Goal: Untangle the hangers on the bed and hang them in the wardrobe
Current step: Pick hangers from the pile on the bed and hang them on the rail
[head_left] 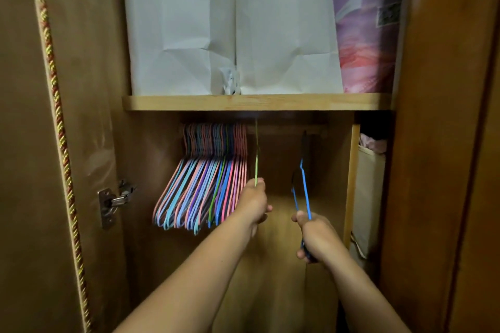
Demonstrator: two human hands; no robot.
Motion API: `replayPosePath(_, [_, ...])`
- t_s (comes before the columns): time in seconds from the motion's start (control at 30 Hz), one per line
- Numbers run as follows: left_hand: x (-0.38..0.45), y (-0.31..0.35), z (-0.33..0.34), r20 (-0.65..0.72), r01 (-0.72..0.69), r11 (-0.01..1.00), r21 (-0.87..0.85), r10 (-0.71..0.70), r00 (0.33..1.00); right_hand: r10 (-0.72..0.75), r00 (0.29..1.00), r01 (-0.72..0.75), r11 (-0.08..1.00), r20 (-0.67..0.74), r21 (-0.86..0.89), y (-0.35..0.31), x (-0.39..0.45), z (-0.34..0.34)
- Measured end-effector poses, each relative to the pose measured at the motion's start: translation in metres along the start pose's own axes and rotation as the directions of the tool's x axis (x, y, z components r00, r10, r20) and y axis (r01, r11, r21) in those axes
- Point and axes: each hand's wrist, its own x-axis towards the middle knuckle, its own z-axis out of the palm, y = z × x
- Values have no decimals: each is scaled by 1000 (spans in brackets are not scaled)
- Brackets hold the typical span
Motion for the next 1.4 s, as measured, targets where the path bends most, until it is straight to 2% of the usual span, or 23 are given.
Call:
replayPosePath(0.13, [1,-3,-8,-39,99,994,-51,-101,994,27,999,-26,1000,40,-16,1,3,3])
replayPosePath(0.27, [1,-8,-11,-1,149,986,-68,-149,989,44,997,-43,999,61,-15,-1,8,10])
replayPosePath(0.37, [-6,-10,-21,34,170,985,-18,-169,985,-15,997,19,998,70,-62,-5,4,14])
replayPosePath(0.5, [-56,-5,-52,153,198,978,64,-206,966,-110,985,126,985,131,-114,-8,-7,14])
replayPosePath(0.6, [-76,0,-79,185,189,974,125,-210,960,-171,981,184,973,94,-143,-30,2,26])
replayPosePath(0.77, [-70,10,-102,45,82,974,212,-94,995,-178,981,191,959,78,-211,-52,39,58])
replayPosePath(0.87, [-65,6,-118,-45,62,945,322,-50,998,-272,951,304,914,148,-270,-37,43,81])
replayPosePath(1.0, [-68,5,-134,-71,73,945,320,-53,996,-302,935,340,914,188,-224,-27,42,96])
replayPosePath(1.2, [-74,8,-147,-107,90,951,296,-61,992,-336,940,340,928,52,-153,-27,38,97])
replayPosePath(1.3, [-80,5,-150,-107,110,948,300,-81,991,-289,957,290,941,28,-177,-26,41,91])
replayPosePath(1.4, [-83,6,-150,-101,111,942,316,-83,991,-220,973,231,948,73,-220,-32,50,86])
